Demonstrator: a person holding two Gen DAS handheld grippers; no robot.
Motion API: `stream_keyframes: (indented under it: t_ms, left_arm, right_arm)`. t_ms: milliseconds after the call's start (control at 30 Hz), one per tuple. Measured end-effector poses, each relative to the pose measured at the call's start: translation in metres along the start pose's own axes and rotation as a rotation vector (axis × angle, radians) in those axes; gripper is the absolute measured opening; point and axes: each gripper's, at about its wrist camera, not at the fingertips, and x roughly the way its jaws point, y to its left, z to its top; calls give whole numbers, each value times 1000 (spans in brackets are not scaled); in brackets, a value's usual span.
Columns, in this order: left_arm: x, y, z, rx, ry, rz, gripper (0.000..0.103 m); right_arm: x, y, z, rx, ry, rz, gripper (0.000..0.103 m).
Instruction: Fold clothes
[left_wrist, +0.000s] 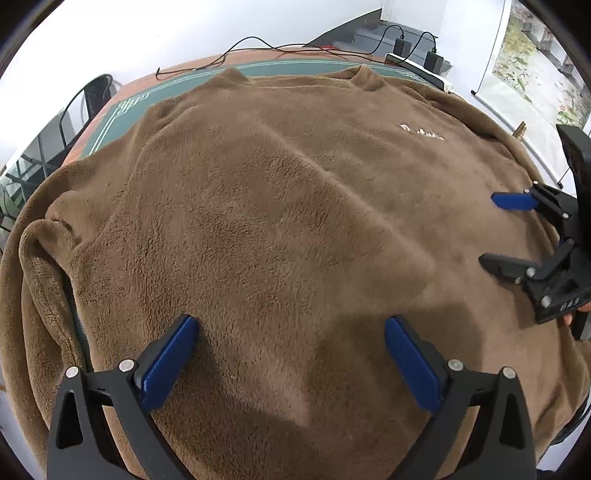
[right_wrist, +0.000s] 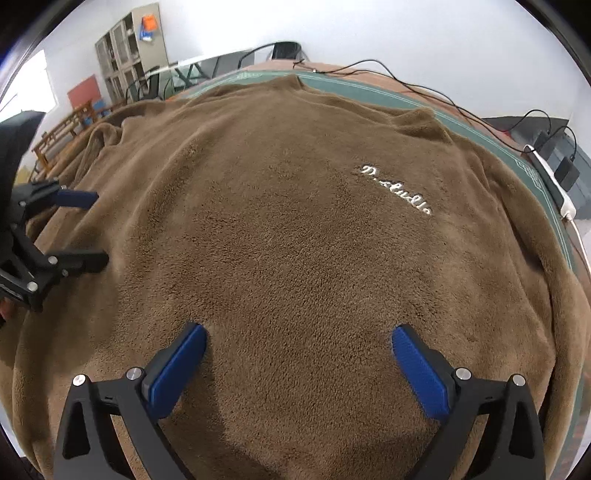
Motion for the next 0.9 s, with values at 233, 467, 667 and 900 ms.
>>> stream_keyframes:
  t_ms: [233,467,667,900]
  left_arm:
    - [-3,3,-12,25,-79,2,102]
    - [-4,3,-13,17,-100,14,102]
    - [-4,2,-13,14,-106,15,102]
    - [-4,2,-14,11,-111,18,102]
  right_arm:
    - [-2,4,-9,-12,-60,-1,102]
    - [-6,-1,-2,-12,-54,0,102]
    - [-3,-2,0,-13,-55,-1,102]
    - [-5,0,-3,-7,-69,-11,102]
